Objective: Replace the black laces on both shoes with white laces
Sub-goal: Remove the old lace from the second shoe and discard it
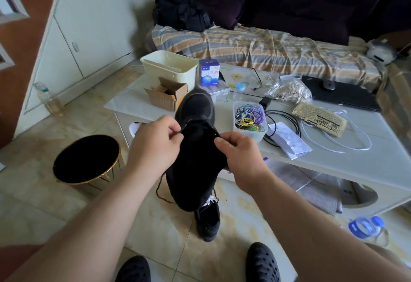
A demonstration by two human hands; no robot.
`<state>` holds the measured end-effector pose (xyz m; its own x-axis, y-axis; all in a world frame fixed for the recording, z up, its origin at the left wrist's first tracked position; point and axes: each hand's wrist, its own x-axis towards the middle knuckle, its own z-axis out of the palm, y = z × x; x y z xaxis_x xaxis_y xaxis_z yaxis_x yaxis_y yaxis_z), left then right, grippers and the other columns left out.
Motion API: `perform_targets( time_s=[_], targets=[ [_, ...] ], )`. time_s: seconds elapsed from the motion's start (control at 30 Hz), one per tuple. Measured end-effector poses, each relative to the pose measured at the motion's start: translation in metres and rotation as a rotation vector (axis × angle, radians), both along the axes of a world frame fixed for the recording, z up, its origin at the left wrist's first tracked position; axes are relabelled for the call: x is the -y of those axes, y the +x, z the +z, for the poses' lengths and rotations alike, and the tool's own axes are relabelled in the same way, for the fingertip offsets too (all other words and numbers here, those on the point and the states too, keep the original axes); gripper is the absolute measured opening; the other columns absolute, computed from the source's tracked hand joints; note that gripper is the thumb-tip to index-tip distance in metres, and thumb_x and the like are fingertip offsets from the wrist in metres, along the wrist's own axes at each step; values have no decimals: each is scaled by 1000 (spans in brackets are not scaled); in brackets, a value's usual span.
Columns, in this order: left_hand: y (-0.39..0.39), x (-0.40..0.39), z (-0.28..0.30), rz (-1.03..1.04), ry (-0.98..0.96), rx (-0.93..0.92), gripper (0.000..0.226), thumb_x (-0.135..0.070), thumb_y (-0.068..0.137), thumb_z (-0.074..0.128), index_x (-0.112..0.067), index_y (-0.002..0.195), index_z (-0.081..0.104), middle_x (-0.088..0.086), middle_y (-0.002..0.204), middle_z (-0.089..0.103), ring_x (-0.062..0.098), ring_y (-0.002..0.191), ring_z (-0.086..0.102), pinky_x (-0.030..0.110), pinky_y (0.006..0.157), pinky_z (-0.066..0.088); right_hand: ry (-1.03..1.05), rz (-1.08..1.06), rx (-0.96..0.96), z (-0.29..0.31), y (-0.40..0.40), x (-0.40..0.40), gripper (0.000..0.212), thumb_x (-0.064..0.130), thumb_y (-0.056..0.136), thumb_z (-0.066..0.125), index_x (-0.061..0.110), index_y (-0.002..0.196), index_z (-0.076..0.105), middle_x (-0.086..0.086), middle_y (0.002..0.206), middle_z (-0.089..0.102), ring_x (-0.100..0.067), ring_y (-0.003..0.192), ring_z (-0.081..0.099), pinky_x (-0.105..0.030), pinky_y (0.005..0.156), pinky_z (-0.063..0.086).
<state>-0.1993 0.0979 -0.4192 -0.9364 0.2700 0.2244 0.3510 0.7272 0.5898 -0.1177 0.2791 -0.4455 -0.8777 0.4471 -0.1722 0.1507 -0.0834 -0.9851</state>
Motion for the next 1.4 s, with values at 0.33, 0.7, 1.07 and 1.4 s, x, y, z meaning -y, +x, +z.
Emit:
perform_targets(
  time_s=[0.33, 0.7, 1.07, 1.4],
  targets=[
    [2, 2, 19, 60, 145, -123, 12, -20, 92, 75, -31, 97, 77, -25, 76, 64, 10, 78, 65, 24, 78, 46, 100, 79, 145, 0, -6, -6, 6, 11, 93, 72, 15, 94, 68, -6, 80, 69, -19, 62, 64, -40, 65, 63],
    [19, -14, 7, -88, 149, -94, 26, -16, 89, 75, -37, 93, 61, -19, 72, 67, -7, 78, 61, 4, 72, 38, 766, -35, 153, 3, -7, -7, 19, 37, 96, 61, 21, 94, 71, 2, 82, 68, -23, 83, 60, -31, 64, 43],
    [25, -30, 2, -120, -24, -328, 10, -39, 89, 72, -33, 97, 69, -9, 84, 52, 21, 77, 57, 38, 67, 47, 861, -45, -35, 10, -3, 3, 25, 42, 97, 61, 21, 92, 75, 1, 76, 70, -23, 77, 63, -38, 72, 53],
    [18, -30, 2, -158, -2, -488, 26, -25, 76, 81, -26, 94, 64, -8, 77, 61, 25, 72, 62, 39, 60, 48, 734, -38, -27, 24, 3, 8, 21, 35, 97, 63, 20, 87, 75, 5, 78, 70, -16, 77, 63, -33, 72, 51]
  ],
)
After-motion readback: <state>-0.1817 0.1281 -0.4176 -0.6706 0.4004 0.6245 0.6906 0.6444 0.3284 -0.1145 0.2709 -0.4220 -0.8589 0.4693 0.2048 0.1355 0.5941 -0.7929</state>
